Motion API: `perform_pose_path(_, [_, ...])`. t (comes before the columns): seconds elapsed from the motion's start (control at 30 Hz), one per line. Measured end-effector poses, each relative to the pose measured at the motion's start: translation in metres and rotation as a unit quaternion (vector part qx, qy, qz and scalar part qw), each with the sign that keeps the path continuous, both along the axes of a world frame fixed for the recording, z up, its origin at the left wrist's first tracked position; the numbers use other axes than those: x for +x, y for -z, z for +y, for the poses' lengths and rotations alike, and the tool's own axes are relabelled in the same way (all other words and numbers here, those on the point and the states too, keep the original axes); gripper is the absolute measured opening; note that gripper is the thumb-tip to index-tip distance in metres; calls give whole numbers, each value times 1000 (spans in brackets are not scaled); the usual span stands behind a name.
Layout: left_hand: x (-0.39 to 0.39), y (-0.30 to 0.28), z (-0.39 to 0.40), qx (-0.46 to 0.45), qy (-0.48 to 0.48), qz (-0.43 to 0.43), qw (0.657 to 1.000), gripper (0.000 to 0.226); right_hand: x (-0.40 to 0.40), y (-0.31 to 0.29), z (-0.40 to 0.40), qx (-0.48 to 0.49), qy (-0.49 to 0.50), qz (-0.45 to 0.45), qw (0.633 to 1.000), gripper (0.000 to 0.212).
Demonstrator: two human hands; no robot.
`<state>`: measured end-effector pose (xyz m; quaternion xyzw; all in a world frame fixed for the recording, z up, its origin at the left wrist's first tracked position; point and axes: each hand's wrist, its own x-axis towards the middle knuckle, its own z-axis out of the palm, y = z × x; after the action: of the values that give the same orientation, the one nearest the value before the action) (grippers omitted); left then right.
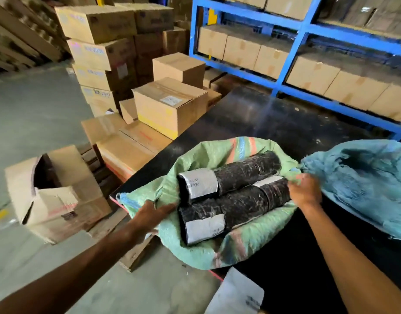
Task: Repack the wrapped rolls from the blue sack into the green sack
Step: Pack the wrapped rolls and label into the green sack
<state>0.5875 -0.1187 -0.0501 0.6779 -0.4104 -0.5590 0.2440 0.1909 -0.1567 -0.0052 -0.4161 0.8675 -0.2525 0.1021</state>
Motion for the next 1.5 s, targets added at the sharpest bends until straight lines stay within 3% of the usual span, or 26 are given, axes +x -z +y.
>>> perform_pose_path(0.07, [-13,1,6,-5,-12,-35,999,69,-18,10,-9,32,50,-46,997,48])
perform_pose_path(0.2, [-30,-21,-22,-85,-59,-197,975,44,-34,25,-21,76,-15,-86,993,20])
perform_pose_path(0.33, [-30,-52,-81,-141,-126,-267,945,48,-53,22,-30,55,-77,-190,977,21])
perform_pose_path(0.4, [-23,-53,-96,-126,-144,-246,950,53,-62,20,-34,46,-74,-239,967,27])
perform_pose_path(0.47, [-21,-51,-95,-104,-177,-164,965,45,-76,22,-41,9,-55,-264,963,41])
perform_pose_path(0.53, [-20,-45,-86,-103,-187,-90,973,24,-86,28,-46,-14,-16,-361,932,36])
perform_pose_path(0.6, [-12,-34,-71,-77,-216,-49,972,19,-83,35,-42,35,-14,-432,901,27])
perform_pose_path(0.7, [11,-5,-59,-10,-199,-15,980,54,-76,44,-40,68,-30,-503,861,17])
perform_pose_path(0.77, [20,3,-61,-16,-181,-41,983,50,-72,39,-42,42,-36,-557,829,17])
perform_pose_path(0.87, [-5,-33,-62,-68,-173,-104,977,35,-76,33,-50,4,-71,-530,845,21])
perform_pose_path(0.93, [-16,-45,-68,-97,-163,-133,973,28,-78,31,-58,-12,-94,-459,883,32])
perform_pose_path(1.0, [-21,-47,-73,-116,-165,-134,970,35,-78,35,-64,3,-110,-403,909,60])
perform_pose_path(1.07, [-24,-47,-72,-121,-165,-137,969,39,-73,45,-60,40,-102,-432,895,82])
perform_pose_path(1.17, [-24,-44,-68,-107,-166,-132,971,40,-59,55,-55,47,-76,-549,831,72])
perform_pose_path(1.27, [-25,-54,-67,-114,-169,-184,962,55,-54,36,-59,13,-59,-523,850,53])
perform_pose_path(1.3, [-21,-57,-70,-123,-166,-209,956,72,-58,24,-61,-20,-56,-488,871,42])
perform_pose_path(1.33, [-17,-61,-74,-137,-150,-236,950,74,-63,5,-62,-52,-54,-422,904,33])
perform_pose_path(1.4, [-9,-76,-88,-161,-118,-314,928,53,-82,-39,-63,-105,-69,-240,963,18])
perform_pose_path(1.47, [-2,-94,-104,-191,-101,-358,909,39,-98,-85,-60,-129,-73,-77,986,15])
perform_pose_path(1.5, [-3,-106,-112,-203,-89,-362,905,38,-105,-101,-58,-135,-77,-37,987,16])
